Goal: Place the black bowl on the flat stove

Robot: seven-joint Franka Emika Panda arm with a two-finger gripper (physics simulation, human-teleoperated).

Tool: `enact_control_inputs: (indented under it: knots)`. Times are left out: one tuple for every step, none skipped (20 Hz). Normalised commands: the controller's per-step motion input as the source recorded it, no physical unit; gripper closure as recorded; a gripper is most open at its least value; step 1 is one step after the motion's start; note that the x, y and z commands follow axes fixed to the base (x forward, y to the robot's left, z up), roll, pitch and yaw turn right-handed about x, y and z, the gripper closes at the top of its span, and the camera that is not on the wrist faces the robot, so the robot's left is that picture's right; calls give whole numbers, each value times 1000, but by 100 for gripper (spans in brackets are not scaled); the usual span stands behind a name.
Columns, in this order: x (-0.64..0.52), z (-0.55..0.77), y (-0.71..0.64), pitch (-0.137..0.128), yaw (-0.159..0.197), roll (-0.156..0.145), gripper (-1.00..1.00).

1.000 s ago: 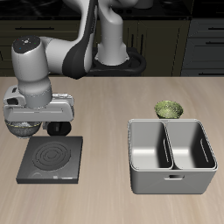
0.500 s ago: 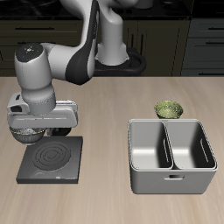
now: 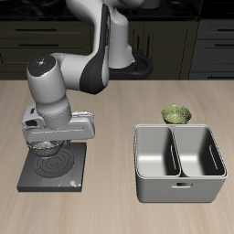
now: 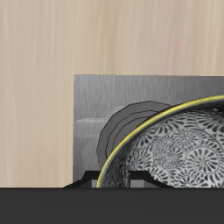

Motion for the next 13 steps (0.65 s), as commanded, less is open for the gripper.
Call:
enact_control_inputs:
  knots:
    - [13, -38, 207, -9, 53, 28, 100]
    - [-18, -57, 94, 6, -27, -17, 100]
    - [-45, -178, 340, 0, -44, 77, 100]
    - [-29, -105, 148, -7, 74, 22, 100]
    - [-25, -148, 196, -1, 36, 46, 100]
    - [-11, -113, 51, 20, -12, -26, 100]
    - [92, -264, 62, 48, 4, -15, 100]
    - [-27, -181, 57, 31, 12, -33, 100]
    - [29, -236, -39, 58, 10, -78, 100]
    - [69, -326, 33, 76, 53, 0, 100]
    - [-8, -156, 14, 4, 25, -32, 100]
    - [-49, -57, 113, -11, 60, -8, 100]
    - [-18, 55, -391, -107, 141, -244, 100]
